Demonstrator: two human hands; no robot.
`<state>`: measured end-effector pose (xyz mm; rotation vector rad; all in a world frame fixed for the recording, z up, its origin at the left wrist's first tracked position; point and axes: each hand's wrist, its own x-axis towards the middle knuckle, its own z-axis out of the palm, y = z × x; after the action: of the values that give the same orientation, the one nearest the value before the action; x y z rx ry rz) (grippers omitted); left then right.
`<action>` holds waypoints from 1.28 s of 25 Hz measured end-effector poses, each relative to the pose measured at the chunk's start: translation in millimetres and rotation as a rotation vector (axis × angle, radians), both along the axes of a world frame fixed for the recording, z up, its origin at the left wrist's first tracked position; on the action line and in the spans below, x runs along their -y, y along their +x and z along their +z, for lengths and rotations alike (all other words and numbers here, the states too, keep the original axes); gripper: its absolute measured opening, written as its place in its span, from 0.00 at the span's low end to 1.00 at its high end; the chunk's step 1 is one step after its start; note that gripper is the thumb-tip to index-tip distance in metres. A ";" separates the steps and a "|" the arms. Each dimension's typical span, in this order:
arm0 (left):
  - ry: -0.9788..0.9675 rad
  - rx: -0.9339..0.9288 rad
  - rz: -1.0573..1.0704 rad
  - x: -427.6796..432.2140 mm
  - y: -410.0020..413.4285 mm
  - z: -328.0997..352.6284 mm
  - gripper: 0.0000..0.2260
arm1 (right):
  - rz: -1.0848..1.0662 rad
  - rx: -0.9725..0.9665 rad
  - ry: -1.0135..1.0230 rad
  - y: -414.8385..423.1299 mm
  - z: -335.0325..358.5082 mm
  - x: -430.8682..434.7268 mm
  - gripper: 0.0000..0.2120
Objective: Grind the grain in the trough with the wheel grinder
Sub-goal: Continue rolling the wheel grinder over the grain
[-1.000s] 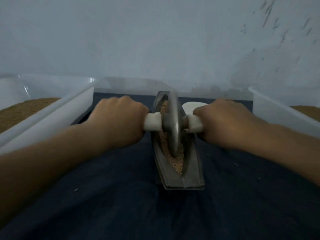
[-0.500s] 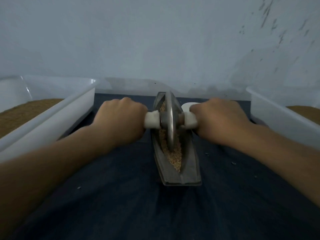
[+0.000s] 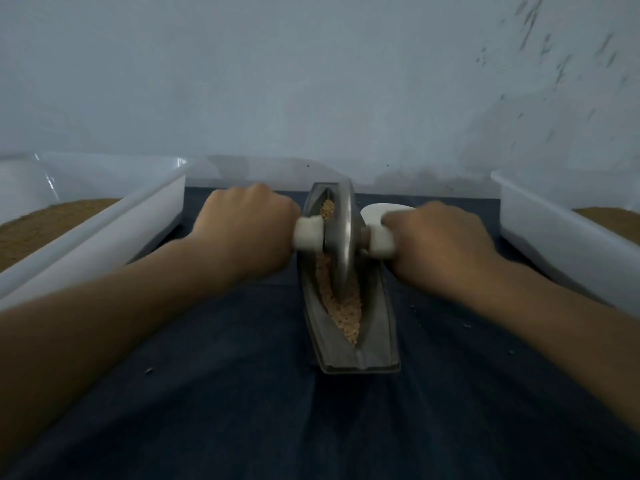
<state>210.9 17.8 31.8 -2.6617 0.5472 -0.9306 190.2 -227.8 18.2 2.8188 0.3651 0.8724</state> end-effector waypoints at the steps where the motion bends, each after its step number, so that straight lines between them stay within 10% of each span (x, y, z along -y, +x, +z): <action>1: 0.018 0.091 -0.084 -6.0 -15.2 -4.2 0.04 | 0.030 0.073 0.000 -21.7 -6.7 5.3 0.09; 11: -0.250 -0.204 0.168 8.9 29.4 -9.4 0.04 | -0.078 -0.156 -0.086 54.2 39.2 -28.7 0.06; 16: -0.011 0.213 -0.164 -18.9 -22.3 -12.8 0.15 | 0.123 0.149 -0.039 -20.4 -8.9 13.2 0.16; 24: -0.064 -0.214 0.159 14.7 26.8 14.2 0.07 | -0.045 -0.258 0.018 48.9 25.9 -8.6 0.08; 32: -0.012 0.056 0.012 -21.1 -41.0 -6.5 0.15 | 0.133 0.095 -0.028 -22.9 1.8 41.4 0.10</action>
<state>169.9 38.9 25.4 -2.6381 0.5141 -1.0043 167.3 -269.1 20.0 2.7413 0.5510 1.0145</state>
